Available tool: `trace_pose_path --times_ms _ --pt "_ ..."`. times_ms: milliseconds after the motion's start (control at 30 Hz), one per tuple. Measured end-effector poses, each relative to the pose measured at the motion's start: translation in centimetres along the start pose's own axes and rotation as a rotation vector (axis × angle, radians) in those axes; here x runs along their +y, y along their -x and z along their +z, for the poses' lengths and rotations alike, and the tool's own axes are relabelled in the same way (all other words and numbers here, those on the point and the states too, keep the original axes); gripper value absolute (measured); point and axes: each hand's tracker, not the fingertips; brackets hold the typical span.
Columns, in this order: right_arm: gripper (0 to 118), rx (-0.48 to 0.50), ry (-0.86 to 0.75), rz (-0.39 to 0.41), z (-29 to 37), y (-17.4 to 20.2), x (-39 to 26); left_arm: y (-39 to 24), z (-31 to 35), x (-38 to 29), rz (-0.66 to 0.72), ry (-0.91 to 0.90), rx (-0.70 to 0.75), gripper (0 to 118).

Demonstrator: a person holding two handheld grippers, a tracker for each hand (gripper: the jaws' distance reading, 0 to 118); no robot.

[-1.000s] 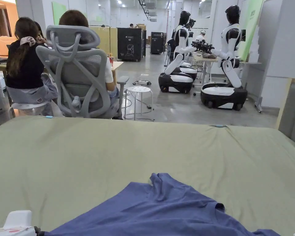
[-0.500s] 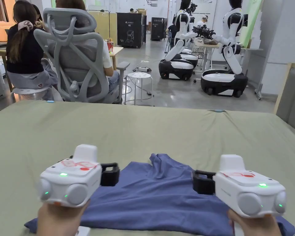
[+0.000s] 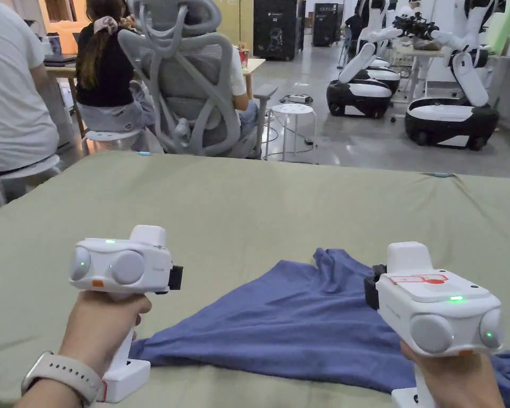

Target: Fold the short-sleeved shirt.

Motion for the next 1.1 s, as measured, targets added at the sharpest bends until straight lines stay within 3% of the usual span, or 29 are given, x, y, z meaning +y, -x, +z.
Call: trace_pose_path --times_ms 200,233,267,300,333,367,433,567,600,633,667,900,1000,1100 --pt "0 0.054 0.047 0.017 -2.6 3.0 -0.9 6.6 -2.6 -3.7 0.164 0.174 -0.058 0" --pt "0 0.063 0.052 0.018 -2.9 3.4 -1.0 6.7 -2.9 -4.3 0.194 0.180 -0.094 9" --pt "0 0.068 0.057 0.020 -3.2 3.7 -1.1 6.6 -3.2 -4.7 0.212 0.181 -0.087 37" --pt "0 0.072 0.061 0.022 -3.4 4.0 -1.1 6.7 -3.7 -5.1 0.218 0.186 -0.081 89" --pt "0 0.075 0.066 0.024 -3.7 4.3 -1.1 6.5 -4.3 -5.4 0.219 0.198 -0.061 115" --pt "0 0.079 0.070 0.027 -3.8 4.5 -1.1 6.4 -4.5 -5.7 0.216 0.197 -0.062 118" --pt "0 0.084 0.076 0.037 -4.0 4.9 -1.2 6.6 -5.3 -5.7 0.235 0.204 -0.077 96" --pt "0 0.077 0.088 0.038 -4.4 4.7 -1.5 7.5 -7.2 -6.1 0.262 0.265 -0.071 78" --pt "0 0.074 0.091 0.036 -4.5 4.4 -1.6 7.5 -7.7 -6.3 0.262 0.297 -0.070 53" --pt "0 0.071 0.095 0.033 -4.6 4.3 -1.7 7.8 -8.1 -6.5 0.267 0.324 -0.094 17" --pt "0 0.069 0.100 0.032 -4.8 4.1 -1.7 8.0 -8.4 -6.8 0.279 0.328 -0.124 2" --pt "0 0.043 0.134 0.021 -7.1 0.1 -0.8 7.1 -6.0 -5.9 0.238 0.199 -0.114 0" --pt "0 -0.023 0.163 0.033 -9.8 -3.8 0.7 6.5 -4.5 -5.3 0.203 0.150 -0.112 0" --pt "0 -0.056 0.240 -0.016 -13.6 -8.3 2.3 5.2 -3.1 -5.0 0.159 0.116 -0.089 0"
